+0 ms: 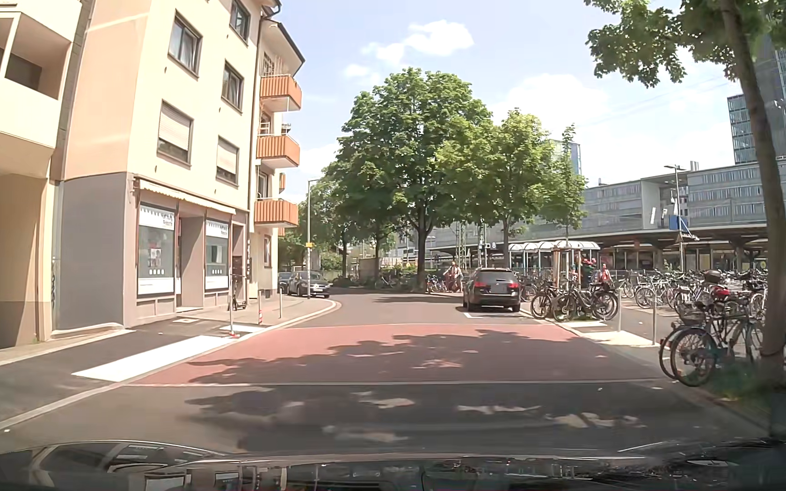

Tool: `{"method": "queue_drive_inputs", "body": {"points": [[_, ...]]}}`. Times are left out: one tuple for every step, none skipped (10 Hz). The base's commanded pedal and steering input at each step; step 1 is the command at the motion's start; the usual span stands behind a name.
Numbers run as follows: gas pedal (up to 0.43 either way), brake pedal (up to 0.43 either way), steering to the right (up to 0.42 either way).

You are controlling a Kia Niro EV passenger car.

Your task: Follow the waypoints while adhering to traffic rules and regulations

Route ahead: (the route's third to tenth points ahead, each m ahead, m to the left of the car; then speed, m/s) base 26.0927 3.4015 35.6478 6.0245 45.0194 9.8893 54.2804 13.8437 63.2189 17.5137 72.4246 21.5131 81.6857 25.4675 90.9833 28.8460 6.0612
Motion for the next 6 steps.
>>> {"method": "queue_drive_inputs", "body": {"points": [[0.039, 0.000, -0.003], [0.039, 0.000, 0.000], [0.039, 0.000, 0.003], [0.047, 0.000, 0.003], [0.047, 0.000, 0.003], [0.047, 0.000, 0.003]]}}
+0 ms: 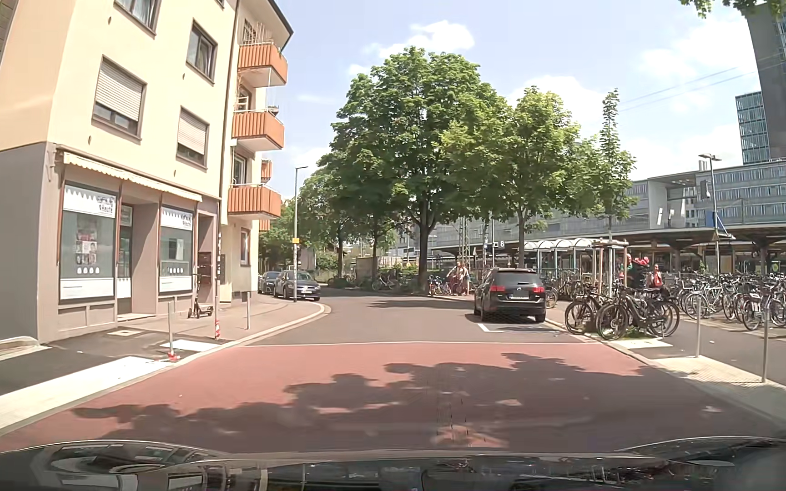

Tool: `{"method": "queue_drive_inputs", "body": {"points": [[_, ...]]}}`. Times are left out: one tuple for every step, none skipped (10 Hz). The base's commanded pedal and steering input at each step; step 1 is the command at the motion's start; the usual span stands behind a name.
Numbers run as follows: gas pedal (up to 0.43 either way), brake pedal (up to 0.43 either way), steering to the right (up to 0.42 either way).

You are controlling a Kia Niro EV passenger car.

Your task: Follow the waypoints while adhering to traffic rules and regulations

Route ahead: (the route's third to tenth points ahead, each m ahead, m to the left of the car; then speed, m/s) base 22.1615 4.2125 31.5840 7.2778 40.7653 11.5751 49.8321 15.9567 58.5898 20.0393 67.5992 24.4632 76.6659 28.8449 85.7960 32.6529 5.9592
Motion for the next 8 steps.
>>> {"method": "queue_drive_inputs", "body": {"points": [[0.047, 0.000, 0.003], [0.059, 0.000, 0.003], [0.059, 0.000, 0.003], [0.059, 0.000, 0.003], [0.059, 0.000, 0.003], [0.059, 0.000, 0.003], [0.059, 0.000, 0.004], [0.059, 0.000, 0.005]]}}
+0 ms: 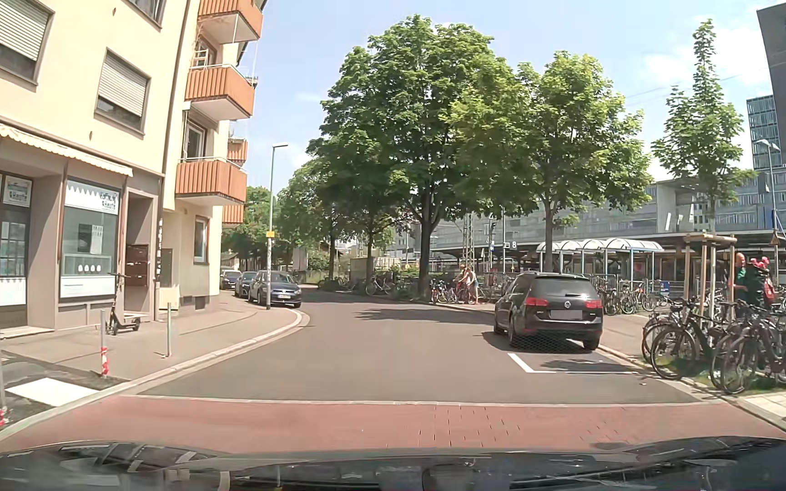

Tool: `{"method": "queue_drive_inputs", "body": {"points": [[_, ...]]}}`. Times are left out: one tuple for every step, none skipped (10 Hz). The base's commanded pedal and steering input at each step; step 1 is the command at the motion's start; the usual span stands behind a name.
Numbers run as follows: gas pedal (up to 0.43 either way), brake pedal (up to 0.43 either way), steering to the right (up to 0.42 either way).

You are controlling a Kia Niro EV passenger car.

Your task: Follow the waypoints while adhering to traffic rules and regulations

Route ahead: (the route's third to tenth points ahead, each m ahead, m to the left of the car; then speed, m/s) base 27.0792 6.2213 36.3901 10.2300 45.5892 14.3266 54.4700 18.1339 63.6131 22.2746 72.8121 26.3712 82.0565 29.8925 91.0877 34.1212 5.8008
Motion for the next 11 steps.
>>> {"method": "queue_drive_inputs", "body": {"points": [[0.059, 0.000, 0.005], [0.059, 0.000, 0.006], [0.059, 0.000, 0.006], [0.059, 0.000, 0.007], [0.059, 0.000, 0.008], [0.059, 0.000, 0.009], [0.059, 0.000, 0.011], [0.059, 0.000, 0.013], [0.059, 0.000, 0.015], [0.059, 0.000, 0.017], [0.059, 0.000, 0.017]]}}
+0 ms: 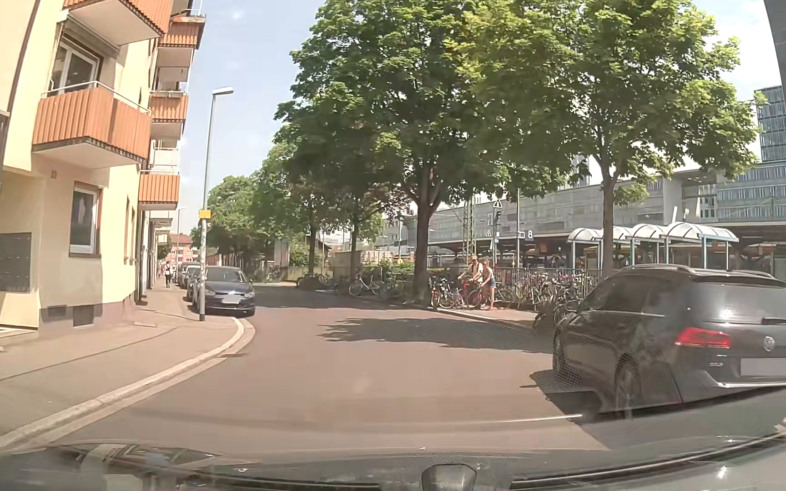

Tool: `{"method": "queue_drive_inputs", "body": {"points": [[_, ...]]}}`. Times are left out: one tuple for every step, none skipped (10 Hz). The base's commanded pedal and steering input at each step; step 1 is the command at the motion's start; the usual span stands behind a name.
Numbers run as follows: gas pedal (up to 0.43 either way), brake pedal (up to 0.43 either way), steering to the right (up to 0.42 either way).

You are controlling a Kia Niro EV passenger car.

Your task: Follow the waypoints while adhering to traffic rules and regulations

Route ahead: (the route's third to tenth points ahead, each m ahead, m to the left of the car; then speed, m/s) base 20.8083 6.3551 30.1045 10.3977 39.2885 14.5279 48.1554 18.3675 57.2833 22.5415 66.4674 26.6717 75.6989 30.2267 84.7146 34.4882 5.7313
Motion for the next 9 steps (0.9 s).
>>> {"method": "queue_drive_inputs", "body": {"points": [[0.059, 0.000, 0.016], [0.059, 0.000, 0.016], [0.059, 0.000, 0.016], [0.059, 0.000, 0.016], [0.059, 0.000, 0.014], [0.059, 0.000, 0.010], [0.059, 0.000, 0.005], [0.059, 0.000, 0.003], [0.059, 0.000, 0.001]]}}
